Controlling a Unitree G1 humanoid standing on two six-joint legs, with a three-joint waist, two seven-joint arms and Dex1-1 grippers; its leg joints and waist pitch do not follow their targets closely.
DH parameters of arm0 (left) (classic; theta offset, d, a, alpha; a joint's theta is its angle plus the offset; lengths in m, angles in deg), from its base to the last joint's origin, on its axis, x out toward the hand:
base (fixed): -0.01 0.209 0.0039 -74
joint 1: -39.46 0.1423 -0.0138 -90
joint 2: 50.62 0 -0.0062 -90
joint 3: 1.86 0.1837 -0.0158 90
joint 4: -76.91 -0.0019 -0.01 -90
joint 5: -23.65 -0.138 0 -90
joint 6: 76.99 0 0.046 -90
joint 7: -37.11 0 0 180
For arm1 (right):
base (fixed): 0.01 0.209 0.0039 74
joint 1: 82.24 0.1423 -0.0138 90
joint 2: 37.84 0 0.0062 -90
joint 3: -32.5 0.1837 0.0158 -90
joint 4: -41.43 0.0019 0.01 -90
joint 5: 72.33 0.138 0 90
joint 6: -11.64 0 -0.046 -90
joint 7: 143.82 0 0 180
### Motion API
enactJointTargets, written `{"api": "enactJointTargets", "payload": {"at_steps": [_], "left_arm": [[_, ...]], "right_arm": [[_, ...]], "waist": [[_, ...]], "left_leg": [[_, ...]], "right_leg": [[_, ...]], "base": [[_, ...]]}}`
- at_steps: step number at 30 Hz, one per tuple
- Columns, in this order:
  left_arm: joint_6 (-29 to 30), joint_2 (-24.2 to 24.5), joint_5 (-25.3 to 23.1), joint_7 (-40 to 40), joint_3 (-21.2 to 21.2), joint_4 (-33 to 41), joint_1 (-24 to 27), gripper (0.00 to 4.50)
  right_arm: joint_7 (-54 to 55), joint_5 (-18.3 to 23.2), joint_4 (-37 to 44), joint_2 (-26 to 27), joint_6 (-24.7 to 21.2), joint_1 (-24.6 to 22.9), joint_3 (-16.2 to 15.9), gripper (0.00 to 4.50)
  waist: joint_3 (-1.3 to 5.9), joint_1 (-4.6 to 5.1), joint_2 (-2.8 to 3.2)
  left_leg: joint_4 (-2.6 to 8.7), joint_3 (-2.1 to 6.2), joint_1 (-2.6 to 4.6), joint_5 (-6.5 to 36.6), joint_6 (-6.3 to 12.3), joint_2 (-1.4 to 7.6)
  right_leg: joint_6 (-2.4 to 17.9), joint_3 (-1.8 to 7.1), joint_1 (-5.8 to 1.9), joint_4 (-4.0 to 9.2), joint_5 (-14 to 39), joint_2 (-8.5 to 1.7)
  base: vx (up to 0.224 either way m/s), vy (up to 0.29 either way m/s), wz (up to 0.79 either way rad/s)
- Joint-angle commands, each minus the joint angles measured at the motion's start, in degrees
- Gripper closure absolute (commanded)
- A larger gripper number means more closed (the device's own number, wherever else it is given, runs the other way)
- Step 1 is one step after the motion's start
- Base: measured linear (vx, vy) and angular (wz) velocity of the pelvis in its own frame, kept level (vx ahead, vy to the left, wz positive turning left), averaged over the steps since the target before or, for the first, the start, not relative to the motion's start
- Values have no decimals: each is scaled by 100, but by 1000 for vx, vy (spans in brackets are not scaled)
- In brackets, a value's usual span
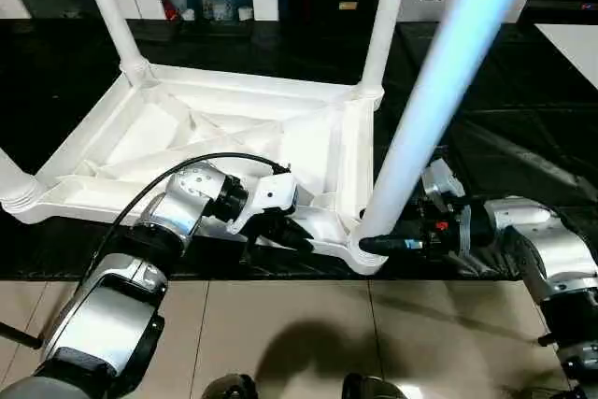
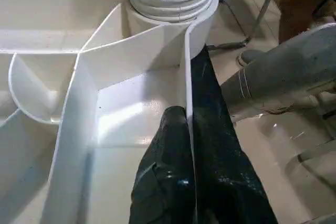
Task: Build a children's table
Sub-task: Rotate leg to tighten
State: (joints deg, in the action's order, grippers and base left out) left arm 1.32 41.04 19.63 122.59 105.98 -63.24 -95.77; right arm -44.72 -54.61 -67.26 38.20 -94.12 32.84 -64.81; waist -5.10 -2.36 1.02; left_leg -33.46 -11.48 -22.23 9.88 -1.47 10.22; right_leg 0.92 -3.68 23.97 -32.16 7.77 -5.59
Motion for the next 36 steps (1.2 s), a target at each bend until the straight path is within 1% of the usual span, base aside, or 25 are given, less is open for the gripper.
{"api": "enactJointTargets", "payload": {"at_steps": [1,6,7,8,9,10,12,13,14,15,16,17,18,19,20,21,22,23,24,25,27,29,32,33,36], "left_arm": [[-13,-3,41,92,80,145,-11,450],[273,-148,86,-233,-56,78,-75,450],[417,-217,69,-469,-106,49,-118,450],[515,-263,57,-630,-141,28,-148,450],[685,-360,46,-916,-201,-8,-215,450],[929,-558,39,-1420,-307,-67,-340,450],[1136,-725,35,-1838,-391,-130,-448,450],[1136,-725,35,-1838,-391,-130,-448,450],[1187,-775,37,-1938,-412,-147,-479,450],[1333,-947,14,-2281,-447,-182,-559,450],[1428,-1072,9,-2523,-481,-222,-618,450],[1558,-1271,3,-2949,-547,-313,-720,450],[1564,-1282,3,-2975,-551,-320,-726,450],[1615,-1376,-5,-3208,-589,-382,-782,450],[1642,-1484,-17,-3536,-643,-470,-851,450],[1652,-1540,-23,-3713,-672,-518,-887,450],[1678,-1629,-37,-4004,-737,-588,-945,450],[1695,-1731,-33,-4339,-829,-685,-1023,450],[1626,-1756,-85,-4490,-822,-724,-1051,450],[1603,-1746,-123,-4493,-790,-726,-1049,450],[1572,-1722,-170,-4465,-748,-734,-1039,450],[1496,-1674,-208,-4384,-729,-729,-1007,450],[1375,-1512,-261,-4120,-640,-736,-917,450],[1356,-1488,-265,-4078,-627,-740,-903,450],[1207,-1371,-294,-3861,-559,-732,-825,450]], "right_arm": [[-221,81,-27,-56,-72,48,-115,233],[30,265,203,124,-333,-51,1,240],[226,298,326,204,-497,-105,23,240],[353,314,404,256,-610,-139,32,241],[746,214,516,402,-696,-193,33,241],[1763,-25,645,816,-922,-229,111,241],[2506,-86,702,1198,-1176,-213,240,241],[2506,-86,702,1198,-1176,-213,240,241],[2678,-92,716,1300,-1234,-207,271,241],[3309,-238,707,1678,-1306,-174,322,241],[3745,-352,670,1937,-1346,-133,356,241],[4478,-557,536,2356,-1341,-25,427,242],[4519,-567,525,2378,-1341,-17,432,242],[4871,-644,407,2575,-1316,72,483,242],[5408,-692,145,2825,-1197,246,629,242],[5712,-713,-8,2957,-1120,346,719,242],[6138,-720,-180,3169,-1049,474,900,242],[6427,-685,-420,3370,-786,639,1065,188],[6542,-743,-557,3408,-544,724,1066,188],[6573,-735,-595,3412,-482,742,1083,188],[6584,-664,-640,3422,-440,759,1148,163],[6533,-661,-565,3418,-461,720,1256,144],[6085,-867,-303,3099,-335,474,1137,116],[6003,-875,-275,3029,-320,432,1115,107],[5569,-779,-161,2719,-191,268,1063,73]], "waist": [[429,22,-81],[418,26,-85],[419,25,-90],[405,15,-81],[402,33,-89],[386,48,-89],[391,110,-96],[392,152,-114],[374,195,-122],[377,214,-98],[382,278,-100],[391,328,-92],[376,362,-97],[392,393,-105],[380,402,-55],[369,429,-63],[388,467,-61],[413,475,-70],[410,497,-50],[413,508,-58],[454,504,-80],[479,488,-65],[482,453,-77],[500,445,-87],[490,408,-81]], "left_leg": [[379,83,142,1182,579,319],[389,88,139,1234,541,316],[387,87,140,1279,525,312],[402,88,164,1329,484,323],[406,95,152,1421,439,312],[420,96,161,1479,341,313],[435,128,146,1605,192,284],[447,165,129,1716,92,262],[445,167,145,1849,72,257],[436,163,175,1917,79,255],[434,158,147,1889,57,254],[438,173,136,1972,56,231],[438,169,136,2009,21,228],[418,177,175,2113,16,207],[424,181,171,2109,38,212],[421,173,170,2154,35,206],[412,186,190,2235,-10,196],[416,196,184,2204,-13,201],[418,191,174,2182,18,208],[422,187,162,2163,37,211],[415,161,127,1892,176,214],[393,135,97,1444,402,217],[362,108,88,1129,606,208],[353,108,90,1094,625,206],[348,107,81,1032,690,217]], "right_leg": [[1472,207,-294,291,1568,-287],[1443,206,-295,302,1687,-280],[1410,204,-292,315,1791,-287],[1368,210,-269,337,1910,-279],[1331,203,-281,347,2079,-285],[1263,218,-240,359,2215,-274],[1167,202,-242,369,2484,-282],[1011,174,-260,407,2791,-294],[919,171,-238,458,2976,-294],[913,177,-219,476,3006,-293],[943,198,-201,455,2887,-285],[900,170,-214,483,2957,-276],[885,172,-186,481,2999,-268],[824,151,-178,519,3158,-269],[804,157,-173,532,3175,-271],[797,153,-149,550,3209,-266],[781,141,-138,546,3254,-262],[779,133,-165,540,3136,-256],[847,146,-157,533,2924,-265],[868,145,-171,527,2818,-254],[1005,169,-232,469,2264,-248],[1255,191,-283,379,1523,-253],[1379,191,-311,349,1244,-262],[1383,187,-333,339,1239,-264],[1381,188,-345,335,1300,-270]], "base": [[0,0,0],[0,0,0],[0,0,0],[0,0,0],[0,0,0],[0,0,0],[0,0,0],[0,0,0],[0,0,0],[0,0,0],[0,0,0],[0,0,0],[0,0,0],[0,0,0],[0,0,0],[0,0,0],[0,0,0],[0,0,0],[0,0,0],[0,0,0],[0,0,0],[0,0,0],[0,0,0],[0,0,0],[0,0,0]]}}
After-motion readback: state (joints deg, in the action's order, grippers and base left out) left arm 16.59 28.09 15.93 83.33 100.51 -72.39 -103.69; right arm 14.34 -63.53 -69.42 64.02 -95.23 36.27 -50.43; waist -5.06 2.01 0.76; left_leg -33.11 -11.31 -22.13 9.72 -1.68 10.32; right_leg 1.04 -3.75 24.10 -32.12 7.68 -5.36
